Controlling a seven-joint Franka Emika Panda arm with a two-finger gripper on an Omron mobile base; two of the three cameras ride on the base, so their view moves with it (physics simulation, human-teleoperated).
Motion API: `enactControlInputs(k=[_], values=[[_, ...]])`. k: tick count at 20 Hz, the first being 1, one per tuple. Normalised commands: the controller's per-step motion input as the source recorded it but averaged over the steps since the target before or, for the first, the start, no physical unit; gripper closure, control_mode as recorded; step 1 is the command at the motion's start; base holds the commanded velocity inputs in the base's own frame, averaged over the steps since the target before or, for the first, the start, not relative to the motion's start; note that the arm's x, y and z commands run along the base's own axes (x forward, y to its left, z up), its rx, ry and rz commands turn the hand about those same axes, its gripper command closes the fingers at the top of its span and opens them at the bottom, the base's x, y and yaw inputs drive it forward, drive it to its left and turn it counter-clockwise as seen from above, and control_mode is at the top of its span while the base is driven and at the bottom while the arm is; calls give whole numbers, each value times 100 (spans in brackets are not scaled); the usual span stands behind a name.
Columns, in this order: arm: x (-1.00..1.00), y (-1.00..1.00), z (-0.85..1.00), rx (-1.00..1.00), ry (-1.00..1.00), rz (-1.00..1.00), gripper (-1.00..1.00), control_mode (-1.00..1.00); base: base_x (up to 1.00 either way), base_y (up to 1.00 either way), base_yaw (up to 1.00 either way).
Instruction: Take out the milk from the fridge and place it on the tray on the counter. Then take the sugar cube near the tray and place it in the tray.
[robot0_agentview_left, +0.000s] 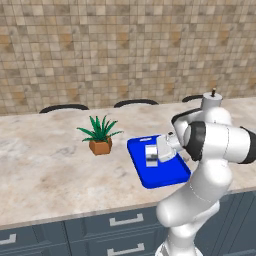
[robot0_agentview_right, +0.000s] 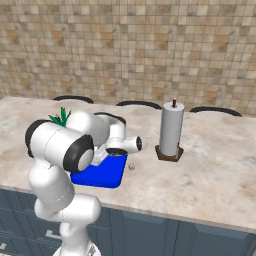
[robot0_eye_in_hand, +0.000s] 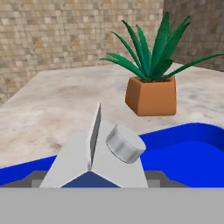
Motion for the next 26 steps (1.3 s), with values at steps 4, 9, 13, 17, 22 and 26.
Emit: enactControlInputs(k=[4,9,13,17,22,26], values=[[-1,-10,0,0,0,0,-100,-100,0,0,0],[0,-19,0,3,0,0,-100,-100,0,0,0],[-4,-9,6,2,-2,0,-100,-100,0,0,0],[-27,-4,30,1,-5,0,-100,-100,0,0,0],[-29,-12,42,1,-8,0,-100,-100,0,0,0],[-6,-42,41,0,1,-2,-100,-100,0,0,0]])
